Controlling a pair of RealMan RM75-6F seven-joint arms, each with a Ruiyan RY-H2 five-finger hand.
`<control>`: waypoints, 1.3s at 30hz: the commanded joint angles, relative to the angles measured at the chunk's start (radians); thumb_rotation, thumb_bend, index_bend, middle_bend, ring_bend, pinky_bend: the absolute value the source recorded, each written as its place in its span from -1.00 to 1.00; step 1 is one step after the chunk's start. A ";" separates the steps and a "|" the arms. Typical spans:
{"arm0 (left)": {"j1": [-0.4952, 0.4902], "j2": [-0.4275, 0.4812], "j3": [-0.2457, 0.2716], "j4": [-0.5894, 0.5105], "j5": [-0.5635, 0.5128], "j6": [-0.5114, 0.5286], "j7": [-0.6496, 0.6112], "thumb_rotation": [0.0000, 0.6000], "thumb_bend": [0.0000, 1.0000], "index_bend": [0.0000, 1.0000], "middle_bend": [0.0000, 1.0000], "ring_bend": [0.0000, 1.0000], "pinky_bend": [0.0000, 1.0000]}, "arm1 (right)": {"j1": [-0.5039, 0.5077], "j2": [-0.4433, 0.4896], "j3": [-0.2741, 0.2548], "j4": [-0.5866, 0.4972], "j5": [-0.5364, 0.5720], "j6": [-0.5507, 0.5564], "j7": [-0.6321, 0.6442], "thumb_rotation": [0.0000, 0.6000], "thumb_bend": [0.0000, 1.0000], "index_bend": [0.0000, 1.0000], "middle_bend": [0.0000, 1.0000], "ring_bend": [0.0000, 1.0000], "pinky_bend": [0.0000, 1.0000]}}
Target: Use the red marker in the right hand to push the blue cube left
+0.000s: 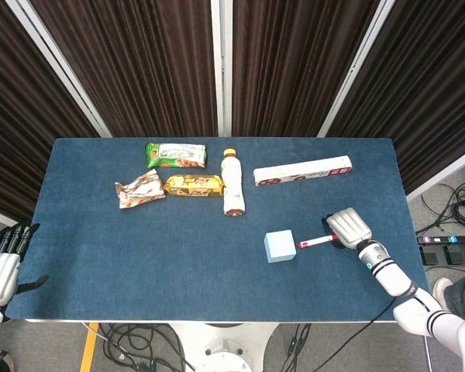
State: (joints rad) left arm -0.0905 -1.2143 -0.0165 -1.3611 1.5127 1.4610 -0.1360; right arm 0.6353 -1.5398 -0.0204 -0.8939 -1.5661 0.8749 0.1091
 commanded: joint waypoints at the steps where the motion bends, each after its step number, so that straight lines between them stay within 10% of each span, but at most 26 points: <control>1: -0.001 0.001 -0.001 0.001 -0.001 -0.002 -0.001 1.00 -0.90 -0.83 -0.86 -0.95 -0.84 | 0.003 -0.002 -0.002 0.000 0.002 -0.005 -0.002 1.00 -0.74 0.06 -0.01 0.50 0.76; 39: -0.006 -0.005 0.000 0.022 -0.005 -0.013 -0.019 1.00 -0.90 -0.83 -0.86 -0.95 -0.84 | 0.024 -0.041 -0.004 0.044 0.034 -0.034 -0.016 1.00 -0.59 0.34 0.23 0.55 0.76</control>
State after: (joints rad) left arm -0.0967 -1.2188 -0.0165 -1.3392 1.5082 1.4481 -0.1555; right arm 0.6598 -1.5811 -0.0246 -0.8499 -1.5325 0.8405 0.0933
